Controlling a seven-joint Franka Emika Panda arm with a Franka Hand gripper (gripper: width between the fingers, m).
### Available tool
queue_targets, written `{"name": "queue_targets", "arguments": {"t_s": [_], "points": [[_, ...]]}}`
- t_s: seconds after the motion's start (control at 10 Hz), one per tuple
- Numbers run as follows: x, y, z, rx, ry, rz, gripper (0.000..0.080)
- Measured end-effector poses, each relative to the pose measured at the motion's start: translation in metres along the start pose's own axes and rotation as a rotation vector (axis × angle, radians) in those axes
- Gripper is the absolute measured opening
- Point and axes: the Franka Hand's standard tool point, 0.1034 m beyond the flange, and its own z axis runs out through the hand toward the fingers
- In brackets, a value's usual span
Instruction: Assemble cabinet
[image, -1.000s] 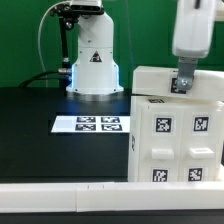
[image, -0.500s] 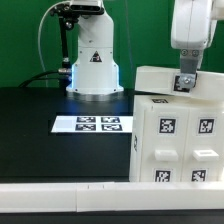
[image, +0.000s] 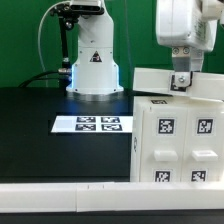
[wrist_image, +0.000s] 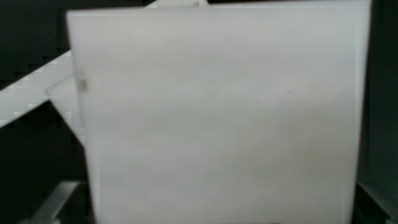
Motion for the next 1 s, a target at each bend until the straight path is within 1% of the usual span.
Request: {"name": "queue_targets", "arguments": {"t_s": [0.1, 0.2, 0.3, 0.4, 0.5, 0.6, 0.7, 0.8, 1.0], "points": [[0.0, 0.0, 0.0, 0.0, 0.001, -0.001, 0.0557], [0.001, 0.003, 0.0, -0.015, 0.011, -0.078, 0.0659], [0.001, 0.006, -0.003, -0.043, 0.015, -0.15, 0.0759], [0.002, 0.005, -0.007, -0.049, 0.007, -0.202, 0.0759], [0.001, 0.002, -0.017, -0.049, -0.014, -0.318, 0.0792], [0.0, -0.002, -0.027, -0.047, -0.031, -0.483, 0.0792], [0.0, -0.005, -0.029, -0.039, -0.033, -0.566, 0.0798], [0.001, -0.004, -0.026, -0.041, -0.028, -0.598, 0.0798], [0.003, -0.005, -0.026, -0.04, -0.023, -0.734, 0.0796]]}}
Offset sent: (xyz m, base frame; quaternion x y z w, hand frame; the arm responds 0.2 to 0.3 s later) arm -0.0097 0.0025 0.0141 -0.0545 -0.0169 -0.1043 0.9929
